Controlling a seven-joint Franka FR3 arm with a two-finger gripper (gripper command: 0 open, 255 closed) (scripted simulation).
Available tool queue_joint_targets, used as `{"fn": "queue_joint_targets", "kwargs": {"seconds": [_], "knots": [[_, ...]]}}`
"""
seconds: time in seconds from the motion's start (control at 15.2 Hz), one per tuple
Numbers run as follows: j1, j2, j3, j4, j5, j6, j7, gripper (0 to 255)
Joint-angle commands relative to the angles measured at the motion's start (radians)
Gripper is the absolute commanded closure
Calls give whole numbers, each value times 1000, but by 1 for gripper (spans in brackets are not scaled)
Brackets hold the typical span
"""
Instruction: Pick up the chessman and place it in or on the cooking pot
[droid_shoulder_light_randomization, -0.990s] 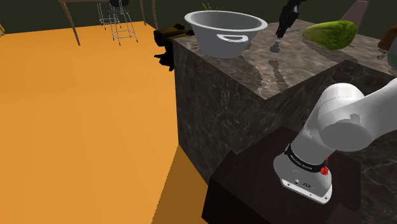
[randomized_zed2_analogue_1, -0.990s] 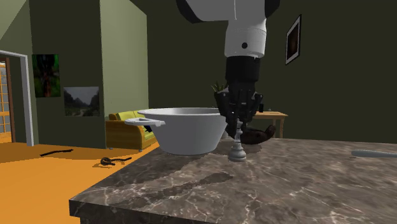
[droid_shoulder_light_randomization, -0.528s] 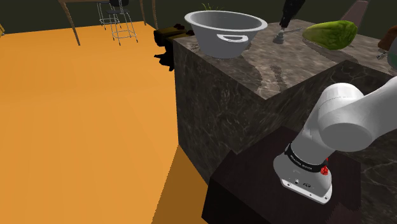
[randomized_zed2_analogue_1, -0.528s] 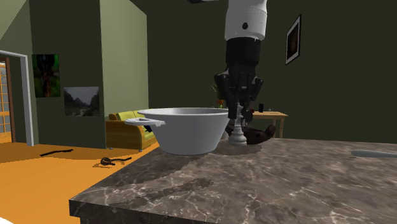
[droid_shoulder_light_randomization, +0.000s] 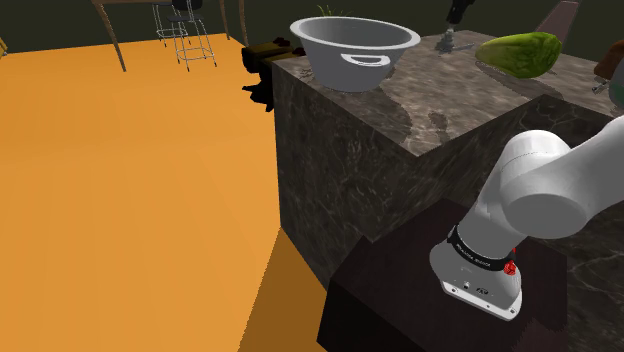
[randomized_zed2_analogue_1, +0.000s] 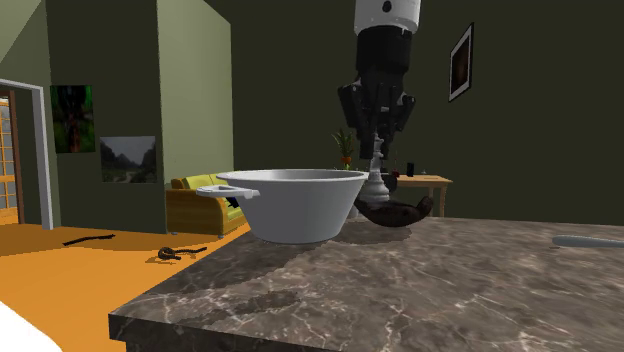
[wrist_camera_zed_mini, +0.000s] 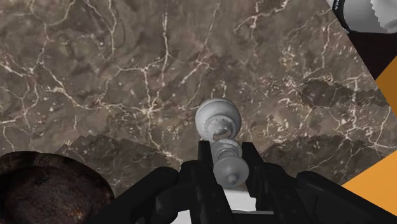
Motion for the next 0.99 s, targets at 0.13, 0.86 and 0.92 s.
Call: {"fn": "queue_joint_targets", "kwargs": {"seconds": [0.13, 0.86, 0.92], "knots": [[10, 29, 4, 77, 12, -50, -5, 255], [38, 130, -9, 315, 45, -191, -33, 255], [41, 142, -11, 339, 48, -204, -36, 255]]}}
